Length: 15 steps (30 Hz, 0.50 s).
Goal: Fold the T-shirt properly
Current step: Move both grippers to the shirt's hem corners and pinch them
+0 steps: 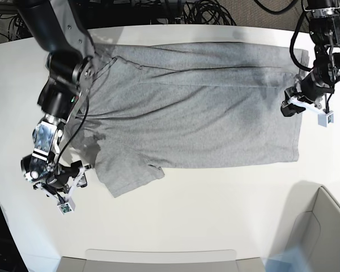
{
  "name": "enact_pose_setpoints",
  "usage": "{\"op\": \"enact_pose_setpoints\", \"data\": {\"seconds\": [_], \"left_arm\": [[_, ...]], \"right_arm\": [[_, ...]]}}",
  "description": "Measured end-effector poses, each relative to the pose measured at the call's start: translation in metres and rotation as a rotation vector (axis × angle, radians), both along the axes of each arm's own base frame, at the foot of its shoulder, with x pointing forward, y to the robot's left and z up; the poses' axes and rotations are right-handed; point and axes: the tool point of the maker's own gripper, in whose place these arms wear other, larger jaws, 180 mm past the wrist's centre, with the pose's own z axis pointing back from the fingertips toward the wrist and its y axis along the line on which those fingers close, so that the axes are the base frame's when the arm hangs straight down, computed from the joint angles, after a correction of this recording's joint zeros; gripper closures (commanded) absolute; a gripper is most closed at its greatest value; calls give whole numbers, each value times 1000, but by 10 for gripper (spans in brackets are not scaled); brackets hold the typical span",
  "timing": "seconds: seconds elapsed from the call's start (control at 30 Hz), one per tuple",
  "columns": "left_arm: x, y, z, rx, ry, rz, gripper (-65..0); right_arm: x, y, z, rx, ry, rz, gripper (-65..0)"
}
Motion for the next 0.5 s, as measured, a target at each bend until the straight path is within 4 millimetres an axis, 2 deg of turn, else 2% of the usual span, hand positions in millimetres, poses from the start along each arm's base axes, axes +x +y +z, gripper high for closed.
{"op": "enact_pose_setpoints", "data": {"seconds": [0.1,0.23,0.37,0.5], "left_arm": [[1,-2,0,-10,-4,2,-226],[-2,-10,-5,-37,2,6,-226],[-2,-8,-5,-28,0,7,-226],[-1,-9,-4,-33,-2,5,-226]], "right_arm": [[16,18,-2,107,-42,34,-328],[13,46,-30,229,-30,68,-327],[6,41,-61,263,-7,-23,-327],[3,38,-72,321,-11,-54,-327]]}}
